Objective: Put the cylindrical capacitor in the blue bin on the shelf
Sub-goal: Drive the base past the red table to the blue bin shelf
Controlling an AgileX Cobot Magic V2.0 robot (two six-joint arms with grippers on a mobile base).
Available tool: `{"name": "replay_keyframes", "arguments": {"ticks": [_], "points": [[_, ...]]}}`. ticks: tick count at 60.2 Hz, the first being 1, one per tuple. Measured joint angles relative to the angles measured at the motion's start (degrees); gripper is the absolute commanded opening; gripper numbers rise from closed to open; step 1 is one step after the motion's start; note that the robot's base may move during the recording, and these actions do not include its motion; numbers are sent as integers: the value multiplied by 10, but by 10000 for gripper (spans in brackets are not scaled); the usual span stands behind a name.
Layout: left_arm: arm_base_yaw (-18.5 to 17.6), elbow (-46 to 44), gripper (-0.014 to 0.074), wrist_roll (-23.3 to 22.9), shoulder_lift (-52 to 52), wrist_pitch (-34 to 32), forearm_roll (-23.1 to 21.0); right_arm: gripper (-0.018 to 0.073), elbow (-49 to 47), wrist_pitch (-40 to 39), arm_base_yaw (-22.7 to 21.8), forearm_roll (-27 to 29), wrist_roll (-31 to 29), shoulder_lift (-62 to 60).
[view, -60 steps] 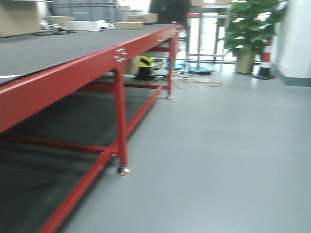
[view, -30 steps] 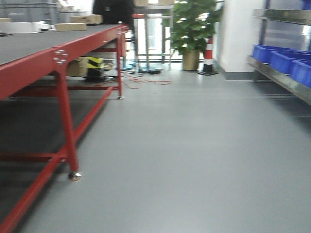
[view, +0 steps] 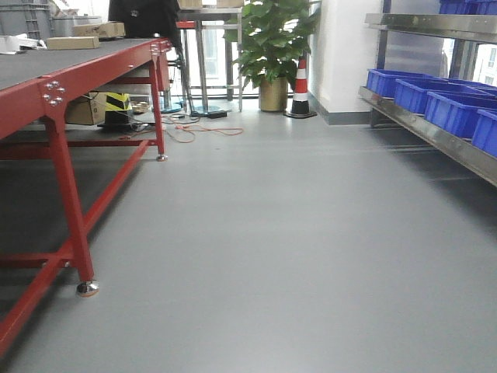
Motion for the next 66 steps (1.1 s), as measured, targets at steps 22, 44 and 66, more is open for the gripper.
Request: {"name": "replay_keyframes", "arguments": {"ticks": [22,44,66], "points": [[0,0,-111,0,-1,0,0,-162,0,0,0,0,0,0],[0,0,-111,0,-1,0,0,-162,0,0,0,0,0,0],[0,0,-111,0,-1,0,0,-162,0,0,0,0,0,0]]}}
